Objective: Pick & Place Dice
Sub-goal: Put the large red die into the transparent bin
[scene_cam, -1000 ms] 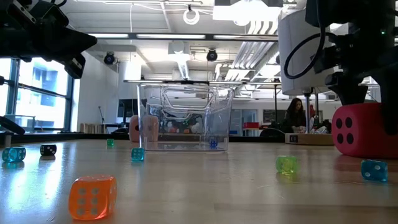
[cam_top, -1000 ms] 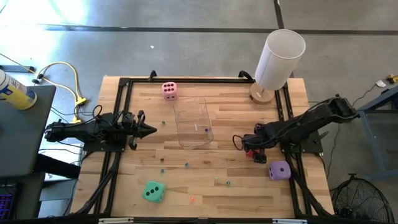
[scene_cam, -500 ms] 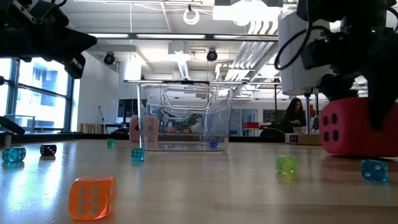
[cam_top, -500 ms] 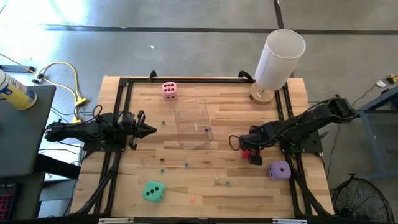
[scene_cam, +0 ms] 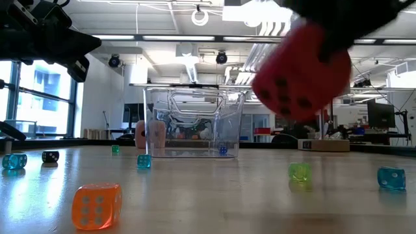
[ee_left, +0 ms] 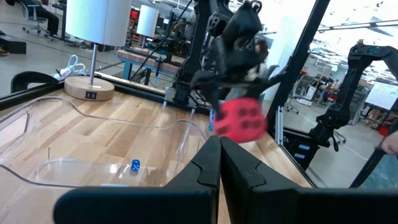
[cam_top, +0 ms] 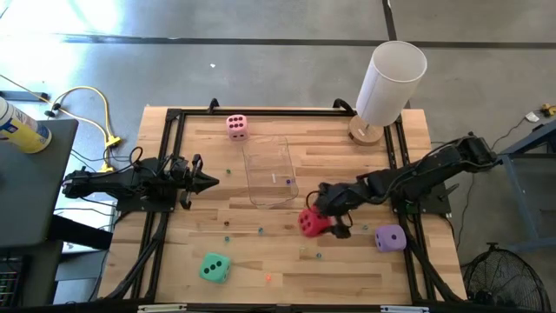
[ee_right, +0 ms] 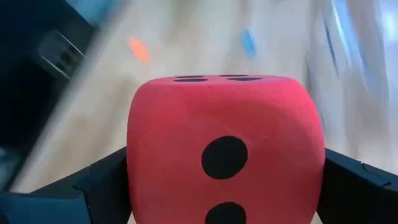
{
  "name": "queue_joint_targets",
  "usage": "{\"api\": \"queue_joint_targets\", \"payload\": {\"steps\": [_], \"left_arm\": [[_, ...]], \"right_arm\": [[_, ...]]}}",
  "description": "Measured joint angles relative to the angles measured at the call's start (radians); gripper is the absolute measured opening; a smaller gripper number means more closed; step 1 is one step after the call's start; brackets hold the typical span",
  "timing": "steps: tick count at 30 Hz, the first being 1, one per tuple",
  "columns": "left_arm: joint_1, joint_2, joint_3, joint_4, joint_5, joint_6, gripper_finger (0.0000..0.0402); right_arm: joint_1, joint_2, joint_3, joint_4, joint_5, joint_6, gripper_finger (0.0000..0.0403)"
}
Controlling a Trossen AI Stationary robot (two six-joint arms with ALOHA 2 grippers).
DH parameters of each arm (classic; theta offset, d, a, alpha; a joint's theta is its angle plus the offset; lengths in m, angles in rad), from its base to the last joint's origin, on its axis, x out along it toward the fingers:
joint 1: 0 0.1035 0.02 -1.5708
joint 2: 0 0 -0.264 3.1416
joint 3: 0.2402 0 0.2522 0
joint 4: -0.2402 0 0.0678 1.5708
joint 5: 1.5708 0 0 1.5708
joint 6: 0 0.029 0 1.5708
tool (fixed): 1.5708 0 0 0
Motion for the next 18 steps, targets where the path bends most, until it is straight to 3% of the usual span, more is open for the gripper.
{"api": "queue_joint_targets", "payload": {"steps": [5, 12, 18], "left_arm": [[0.0, 0.0, 0.0, 0.0, 0.0, 0.0, 0.0], [0.0, 0.0, 0.0, 0.0, 0.0, 0.001, 0.0], [0.0, 0.0, 0.0, 0.0, 0.0, 0.001, 0.0]], "right_arm": [[-0.007, 0.0, 0.021, 0.228, -0.002, -0.153, 0.0377], [-0.096, 0.027, 0.181, 0.154, 0.103, -0.272, 0.0379], [-0.233, 0.122, 0.345, 0.01, 0.102, -0.269, 0.0379]]}}
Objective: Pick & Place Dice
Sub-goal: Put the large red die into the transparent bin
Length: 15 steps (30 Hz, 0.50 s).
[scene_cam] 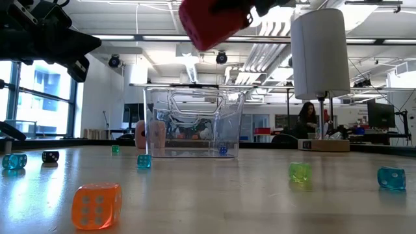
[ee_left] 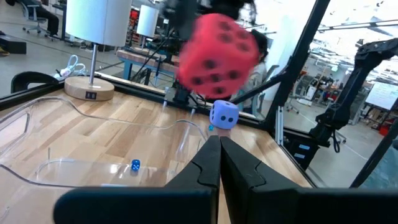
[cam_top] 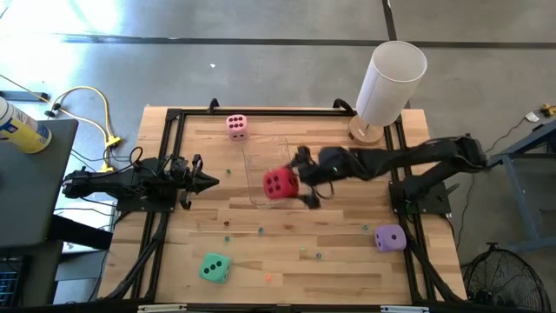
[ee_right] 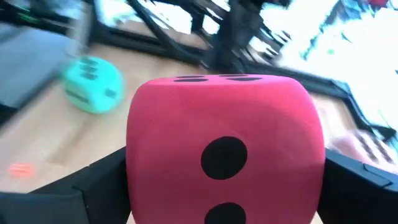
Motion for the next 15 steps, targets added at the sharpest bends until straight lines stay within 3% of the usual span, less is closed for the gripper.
{"api": "queue_joint_targets", "payload": {"steps": [10, 15], "left_arm": [[0.0, 0.001, 0.0, -0.003, 0.0, 0.0, 0.0], [0.0, 0.005, 0.0, -0.004, 0.0, 0.001, 0.0]], "right_arm": [[-0.129, 0.293, 0.309, -0.236, 0.005, 0.051, 0.038], [-0.17, 0.354, 0.392, -0.321, 0.007, 0.13, 0.0383]]}}
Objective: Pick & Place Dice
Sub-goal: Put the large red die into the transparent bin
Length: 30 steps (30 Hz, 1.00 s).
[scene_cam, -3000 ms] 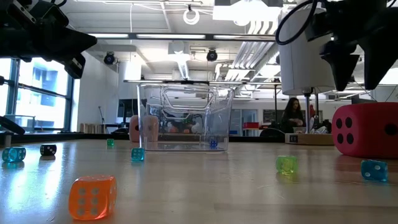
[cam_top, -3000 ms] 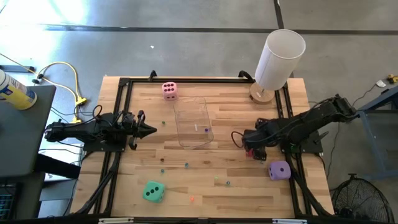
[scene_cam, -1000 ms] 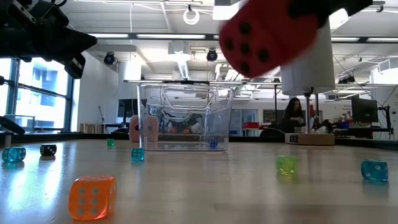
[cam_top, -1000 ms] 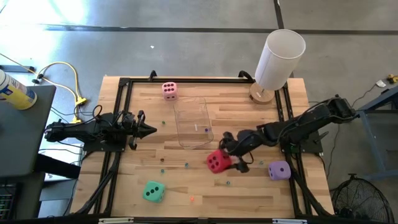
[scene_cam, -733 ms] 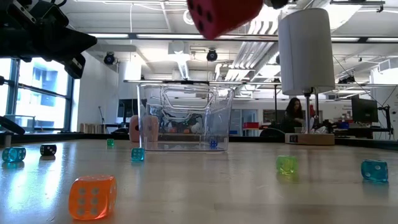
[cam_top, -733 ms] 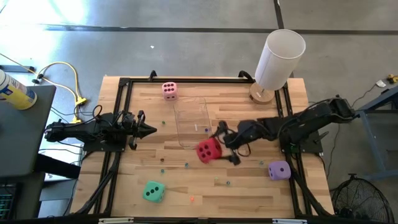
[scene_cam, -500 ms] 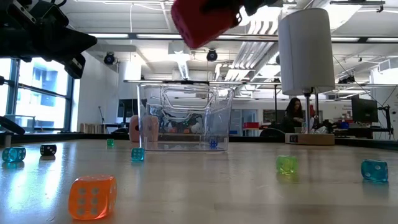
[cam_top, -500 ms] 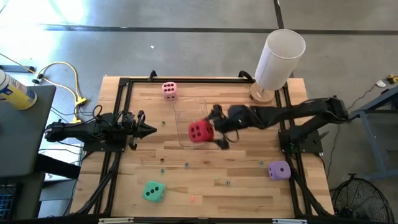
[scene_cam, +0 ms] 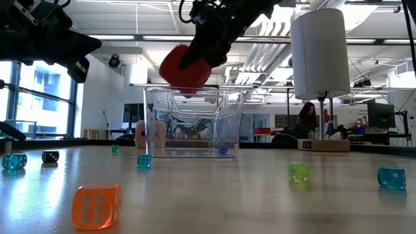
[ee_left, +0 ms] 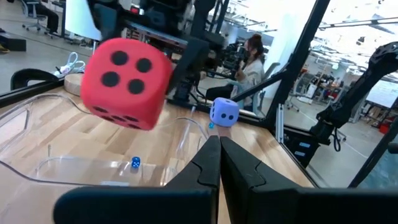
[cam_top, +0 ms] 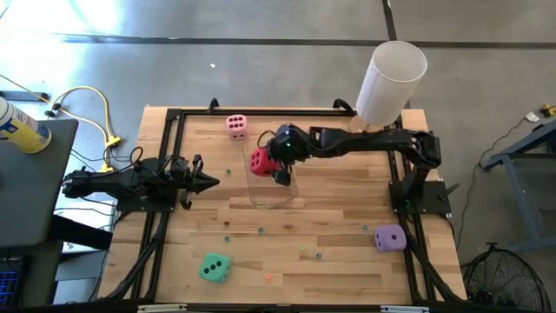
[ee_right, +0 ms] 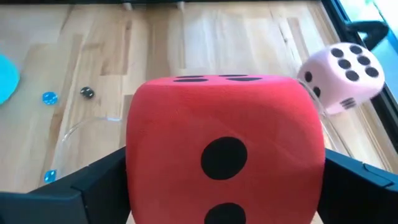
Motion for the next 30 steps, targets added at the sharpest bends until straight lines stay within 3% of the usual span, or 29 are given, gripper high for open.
{"api": "queue_joint_targets", "payload": {"steps": [8, 30], "left_arm": [[0.0, 0.0, 0.0, 0.001, -0.003, 0.068, 0.0], [0.0, 0.0, 0.0, 0.002, -0.003, 0.069, 0.0]], "right_arm": [[-0.02, 0.048, -0.002, -0.042, 0.195, 0.003, 0.0397], [0.009, 0.073, -0.002, 0.013, 0.096, -0.021, 0.04]]}}
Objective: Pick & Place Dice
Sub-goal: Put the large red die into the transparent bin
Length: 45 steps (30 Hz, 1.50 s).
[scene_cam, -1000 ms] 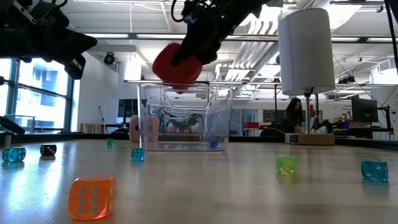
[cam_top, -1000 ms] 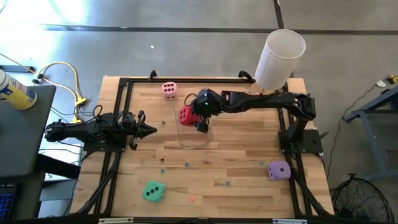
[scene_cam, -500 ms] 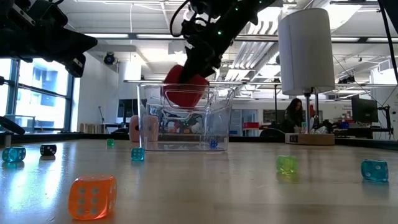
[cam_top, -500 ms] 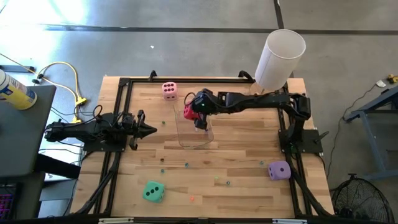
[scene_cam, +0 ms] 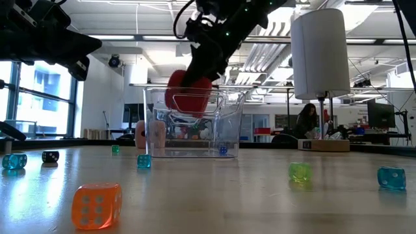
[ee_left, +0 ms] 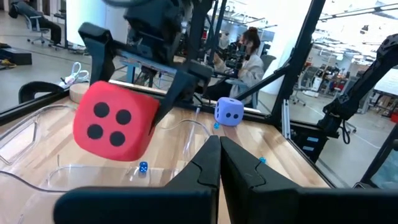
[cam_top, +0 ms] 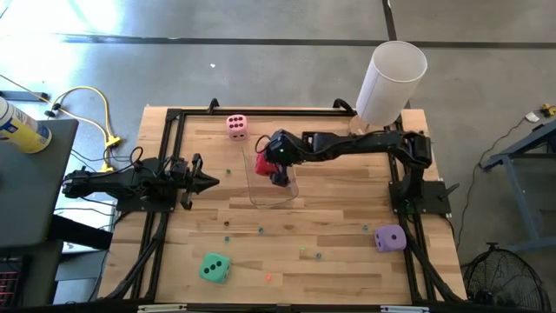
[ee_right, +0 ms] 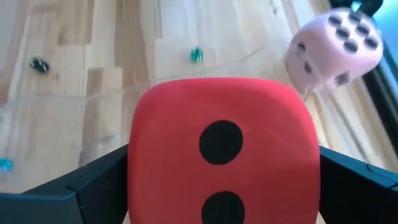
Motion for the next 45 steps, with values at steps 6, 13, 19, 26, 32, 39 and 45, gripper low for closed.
{"api": "queue_joint_targets", "payload": {"steps": [6, 13, 19, 26, 32, 39, 45], "left_arm": [[0.0, 0.0, 0.0, 0.0, 0.0, 0.0, 0.0], [0.0, 0.0, 0.0, 0.0, 0.0, 0.0, 0.0], [0.0, 0.0, 0.0, 0.003, -0.056, 0.043, 0.0], [0.0, 0.012, 0.0, 0.145, -0.181, 0.211, 0.0005], [0.0, 0.168, 0.0, 0.335, -0.181, 0.24, 0.0058], [0.011, 0.55, 0.007, 0.765, -0.182, 0.294, 0.0105], [0.06, 0.945, 0.118, 0.93, -0.177, 0.284, 0.0113]], "right_arm": [[0.003, 0.015, -0.001, 0.021, 0.079, -0.008, 0.04], [-0.003, 0.013, -0.001, -0.003, 0.107, 0.025, 0.04], [0.002, 0.013, 0.0, -0.007, 0.019, 0.02, 0.04], [-0.001, 0.013, 0.0, 0.024, 0.011, 0.03, 0.04], [-0.001, 0.013, 0.0, 0.061, -0.001, 0.024, 0.04], [-0.001, 0.013, 0.0, 0.058, -0.002, 0.027, 0.04], [-0.001, 0.013, 0.0, 0.057, -0.001, 0.029, 0.04]]}}
